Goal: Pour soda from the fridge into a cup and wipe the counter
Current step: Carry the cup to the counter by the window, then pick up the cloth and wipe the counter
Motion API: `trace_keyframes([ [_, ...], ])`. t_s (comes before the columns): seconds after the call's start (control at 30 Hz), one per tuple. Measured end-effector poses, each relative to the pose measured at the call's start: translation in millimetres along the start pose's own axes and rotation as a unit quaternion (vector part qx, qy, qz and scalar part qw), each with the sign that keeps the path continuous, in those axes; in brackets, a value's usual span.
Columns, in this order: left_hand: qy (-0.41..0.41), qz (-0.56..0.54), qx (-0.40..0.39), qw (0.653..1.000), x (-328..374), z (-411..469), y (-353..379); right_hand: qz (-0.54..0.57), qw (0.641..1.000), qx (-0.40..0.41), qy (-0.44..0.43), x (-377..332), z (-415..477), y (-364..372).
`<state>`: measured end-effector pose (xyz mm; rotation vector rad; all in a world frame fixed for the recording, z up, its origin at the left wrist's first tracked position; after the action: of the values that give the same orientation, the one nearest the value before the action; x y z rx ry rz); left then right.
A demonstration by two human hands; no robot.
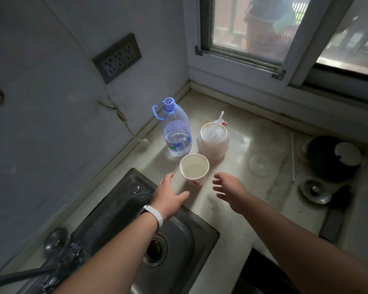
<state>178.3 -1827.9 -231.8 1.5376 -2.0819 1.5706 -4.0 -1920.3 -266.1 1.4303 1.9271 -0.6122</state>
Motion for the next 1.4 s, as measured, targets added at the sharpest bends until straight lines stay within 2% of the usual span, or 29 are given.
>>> trace_keyframes([
  [0.13,0.03,0.079,0.033,0.996,-6.7,-43.1,-32.7,-0.087,0.991,0.027,-0.098,-17.2,-33.6,-6.7],
  [0.3,0.074,0.151,0.102,0.981,-29.9,-110.5,-70.5,-0.265,0.927,0.024,-0.265,-44.9,-97.9,3.7],
  [0.43,0.097,0.197,0.143,0.965,-57.5,-166.2,-95.2,-0.391,0.85,-0.003,-0.353,-48.7,-151.3,25.1],
  [0.57,0.104,0.212,0.164,0.958,-94.7,-220.1,-111.1,-0.55,0.715,-0.031,-0.431,-28.5,-200.4,54.8],
  [0.63,0.102,0.223,0.174,0.954,-114.8,-247.8,-116.6,-0.59,0.666,-0.053,-0.452,-13.4,-223.9,73.7],
  [0.83,0.047,0.243,0.211,0.946,-188.2,-331.4,-128.0,-0.656,0.557,-0.103,-0.498,43.5,-290.2,134.3],
  [1.1,-0.028,0.222,0.26,0.939,-288.8,-437.4,-139.5,-0.657,0.492,-0.202,-0.534,116.5,-380.2,212.0],
  [1.4,-0.113,0.181,0.334,0.918,-352.4,-538.0,-138.3,-0.659,0.384,-0.294,-0.576,170.2,-445.0,285.7],
])
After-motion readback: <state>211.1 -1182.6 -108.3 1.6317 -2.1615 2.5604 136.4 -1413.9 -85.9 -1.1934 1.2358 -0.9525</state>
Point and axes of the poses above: each hand's wrist, its own z-axis towards the middle knuckle, its own y-axis out of the palm, x = y × z, the point moved 3 cm from there along z, towards the middle knuckle, and after that the axes turned 3 degrees about -y, right-handed, at the moved point
